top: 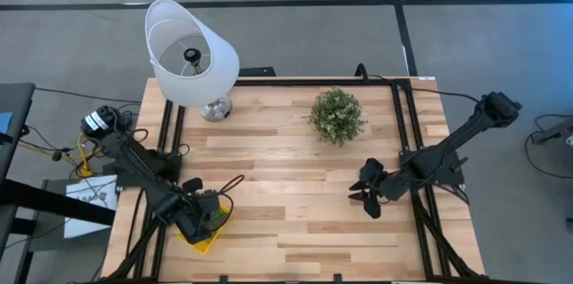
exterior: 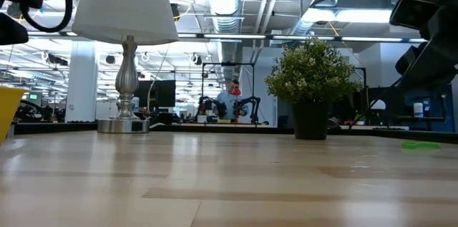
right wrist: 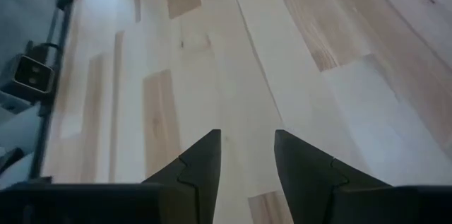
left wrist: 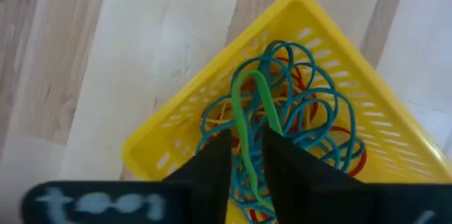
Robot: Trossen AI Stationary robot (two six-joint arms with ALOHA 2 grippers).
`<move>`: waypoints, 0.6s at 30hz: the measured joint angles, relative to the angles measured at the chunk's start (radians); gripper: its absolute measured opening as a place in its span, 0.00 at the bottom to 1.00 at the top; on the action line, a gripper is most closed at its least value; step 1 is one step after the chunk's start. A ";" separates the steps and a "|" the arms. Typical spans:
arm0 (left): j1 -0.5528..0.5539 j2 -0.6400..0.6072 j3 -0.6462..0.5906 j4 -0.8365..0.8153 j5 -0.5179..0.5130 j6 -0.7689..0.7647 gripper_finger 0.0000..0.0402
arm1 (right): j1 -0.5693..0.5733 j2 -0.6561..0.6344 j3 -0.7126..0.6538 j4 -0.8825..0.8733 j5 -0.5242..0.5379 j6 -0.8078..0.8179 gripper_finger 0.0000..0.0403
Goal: Pick and place items into bin
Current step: Put the left green rubberband into the yellow bin, then put the green rubberband into the yellow bin
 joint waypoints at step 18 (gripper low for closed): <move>0.000 -0.072 0.128 -0.087 -0.071 0.047 0.31 | -0.092 -0.057 0.010 -0.494 -0.178 -0.019 0.31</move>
